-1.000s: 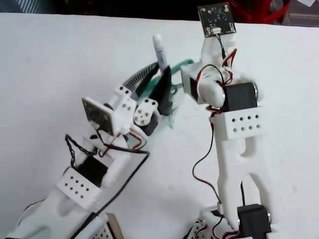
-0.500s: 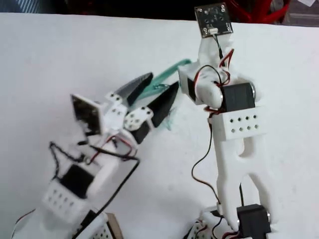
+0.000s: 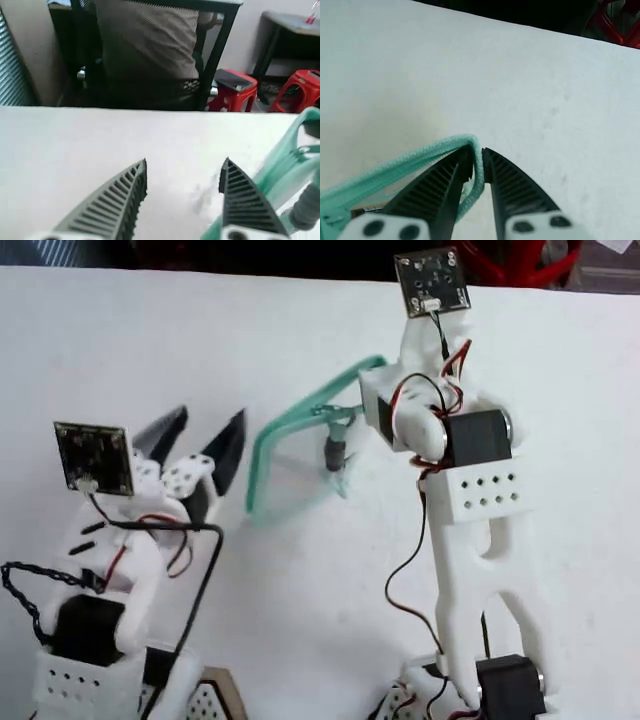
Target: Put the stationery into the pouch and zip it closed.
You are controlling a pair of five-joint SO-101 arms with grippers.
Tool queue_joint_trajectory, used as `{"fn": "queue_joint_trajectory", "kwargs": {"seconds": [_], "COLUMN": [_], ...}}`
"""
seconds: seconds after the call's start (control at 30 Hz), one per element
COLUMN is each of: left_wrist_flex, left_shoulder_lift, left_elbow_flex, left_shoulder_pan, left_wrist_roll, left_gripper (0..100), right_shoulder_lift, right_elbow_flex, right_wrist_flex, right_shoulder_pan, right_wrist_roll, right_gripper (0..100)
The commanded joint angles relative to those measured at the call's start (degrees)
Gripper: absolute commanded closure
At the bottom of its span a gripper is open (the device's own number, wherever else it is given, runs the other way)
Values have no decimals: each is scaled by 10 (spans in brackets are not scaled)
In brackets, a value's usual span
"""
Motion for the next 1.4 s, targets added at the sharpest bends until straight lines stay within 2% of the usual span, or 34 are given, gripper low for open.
{"fn": "queue_joint_trajectory", "kwargs": {"seconds": [0.0,0.1,0.2,0.3,0.37,0.43,0.5,0.57,0.67,0.77,0.83,0.9,1.0,1.1,1.2,1.37], "left_wrist_flex": [38,34,15,-5,-6,-9,-10,-10,-5,-4,5,35,95,122,120,121], "left_shoulder_lift": [-6,-6,-6,-7,-7,-7,-7,-7,-20,-83,-150,-228,-321,-288,-265,-291], "left_elbow_flex": [-18,14,54,70,69,69,69,69,59,55,63,82,113,131,149,147], "left_shoulder_pan": [4,50,96,101,83,60,40,25,-1,-64,-102,-117,-102,-82,-34,108], "left_wrist_roll": [-10,-11,-11,-9,-8,-8,-9,-10,-9,-8,-7,-10,-13,-40,-44,-47], "left_gripper": [760,760,759,759,760,760,759,759,759,760,760,759,758,758,758,758], "right_shoulder_lift": [11,11,11,7,-8,-18,-29,-36,-39,-39,-39,-39,-40,-44,-61,-70], "right_elbow_flex": [26,25,27,23,24,25,25,27,27,27,27,23,23,19,3,-25], "right_wrist_flex": [0,3,21,37,14,-12,-18,-5,45,87,89,86,64,55,55,54], "right_shoulder_pan": [-1,-9,-66,-95,-40,28,61,42,-55,-151,-165,-145,-93,-69,-89,-167], "right_wrist_roll": [-4,-4,2,38,43,4,-25,-18,8,24,22,21,20,20,20,20], "right_gripper": [981,981,981,981,981,981,981,981,981,981,981,981,981,981,981,981]}}
